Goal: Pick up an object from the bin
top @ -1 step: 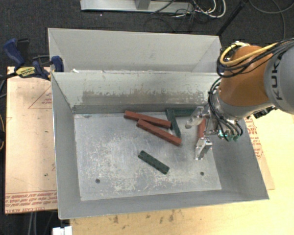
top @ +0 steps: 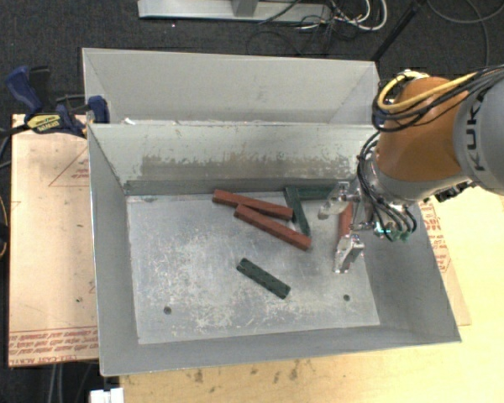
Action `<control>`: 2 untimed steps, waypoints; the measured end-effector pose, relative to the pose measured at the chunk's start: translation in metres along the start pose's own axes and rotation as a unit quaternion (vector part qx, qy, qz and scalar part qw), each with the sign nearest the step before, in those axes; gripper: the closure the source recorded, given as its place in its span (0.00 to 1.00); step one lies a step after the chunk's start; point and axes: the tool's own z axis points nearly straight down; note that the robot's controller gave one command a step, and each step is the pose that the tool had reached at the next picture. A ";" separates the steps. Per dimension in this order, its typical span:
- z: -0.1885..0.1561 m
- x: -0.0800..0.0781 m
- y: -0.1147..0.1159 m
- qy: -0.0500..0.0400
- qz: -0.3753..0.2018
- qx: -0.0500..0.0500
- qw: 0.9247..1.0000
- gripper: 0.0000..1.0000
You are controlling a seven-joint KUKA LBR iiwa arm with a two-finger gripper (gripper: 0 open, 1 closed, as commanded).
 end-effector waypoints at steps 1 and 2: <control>0.011 -0.009 -0.005 -0.006 -0.035 0.001 0.999 0.00; 0.066 -0.044 0.033 -0.009 -0.051 0.002 0.999 1.00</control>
Offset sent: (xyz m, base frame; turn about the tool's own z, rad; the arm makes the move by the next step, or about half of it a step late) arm 0.0366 0.0348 -0.0789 -0.1024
